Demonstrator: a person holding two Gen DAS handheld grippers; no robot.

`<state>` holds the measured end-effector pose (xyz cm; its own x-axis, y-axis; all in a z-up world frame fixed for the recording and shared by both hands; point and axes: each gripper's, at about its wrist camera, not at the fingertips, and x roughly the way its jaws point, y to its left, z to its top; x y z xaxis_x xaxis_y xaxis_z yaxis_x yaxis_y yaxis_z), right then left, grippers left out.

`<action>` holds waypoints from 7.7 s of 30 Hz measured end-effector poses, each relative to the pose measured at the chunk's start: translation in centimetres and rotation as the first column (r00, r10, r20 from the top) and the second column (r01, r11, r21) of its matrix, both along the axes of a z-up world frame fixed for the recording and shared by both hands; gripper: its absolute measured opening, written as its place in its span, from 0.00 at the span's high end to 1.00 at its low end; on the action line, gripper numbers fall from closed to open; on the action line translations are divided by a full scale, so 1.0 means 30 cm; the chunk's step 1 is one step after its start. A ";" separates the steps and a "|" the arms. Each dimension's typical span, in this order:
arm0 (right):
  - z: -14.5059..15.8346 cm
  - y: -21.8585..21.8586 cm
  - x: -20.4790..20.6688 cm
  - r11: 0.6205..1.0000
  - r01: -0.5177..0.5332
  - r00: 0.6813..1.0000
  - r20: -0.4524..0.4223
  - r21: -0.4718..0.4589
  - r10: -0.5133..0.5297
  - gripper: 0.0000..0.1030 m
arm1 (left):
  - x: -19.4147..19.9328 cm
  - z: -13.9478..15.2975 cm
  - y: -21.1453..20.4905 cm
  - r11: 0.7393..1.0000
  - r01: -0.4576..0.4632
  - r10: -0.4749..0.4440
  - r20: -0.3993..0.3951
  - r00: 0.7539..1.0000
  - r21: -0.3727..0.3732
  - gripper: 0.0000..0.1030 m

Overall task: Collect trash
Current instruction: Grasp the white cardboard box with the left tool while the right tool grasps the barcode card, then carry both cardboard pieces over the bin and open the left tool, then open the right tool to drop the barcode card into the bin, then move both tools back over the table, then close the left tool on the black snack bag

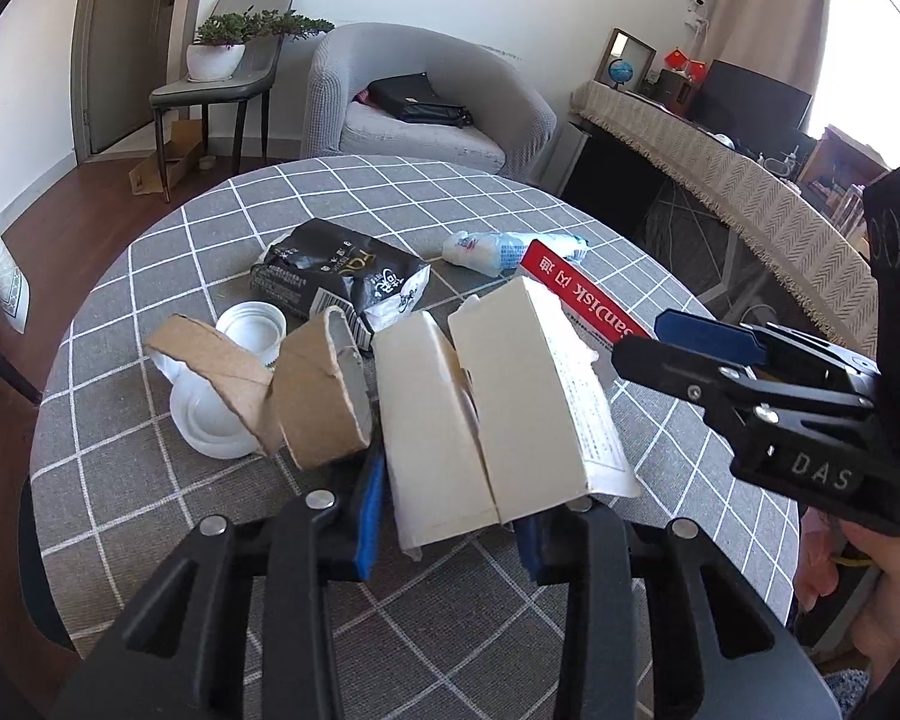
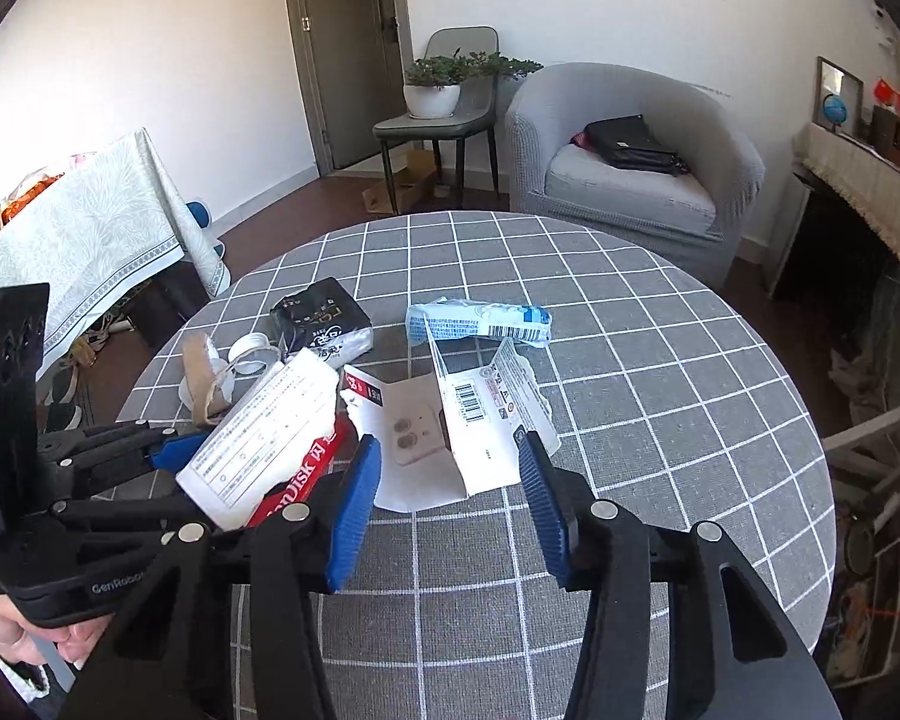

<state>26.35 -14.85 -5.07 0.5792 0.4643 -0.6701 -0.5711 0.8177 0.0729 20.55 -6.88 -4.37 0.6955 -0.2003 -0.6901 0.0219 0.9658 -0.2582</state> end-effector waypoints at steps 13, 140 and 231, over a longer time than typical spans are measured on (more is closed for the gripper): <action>-0.044 0.080 0.065 0.999 0.015 0.999 -0.048 -0.037 -0.017 0.67 | -0.102 0.035 0.053 0.997 0.078 -0.077 0.025 0.997 -0.014 0.63; -0.265 1.301 -0.353 0.930 -0.365 0.918 -0.149 0.042 0.367 0.24 | -0.784 0.203 1.266 0.903 -0.426 0.411 0.167 0.896 0.061 0.29; -0.057 0.019 0.193 0.938 0.330 0.932 -0.195 0.106 -0.306 0.09 | 0.410 -0.009 0.147 0.878 0.406 -0.352 -0.234 0.906 0.254 0.29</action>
<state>32.13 -14.27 -6.77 0.5924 0.3678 -0.7168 -0.2513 0.9297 0.2694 32.86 -2.47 -4.62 0.4687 -0.1957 -0.8614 0.3820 0.9241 -0.0021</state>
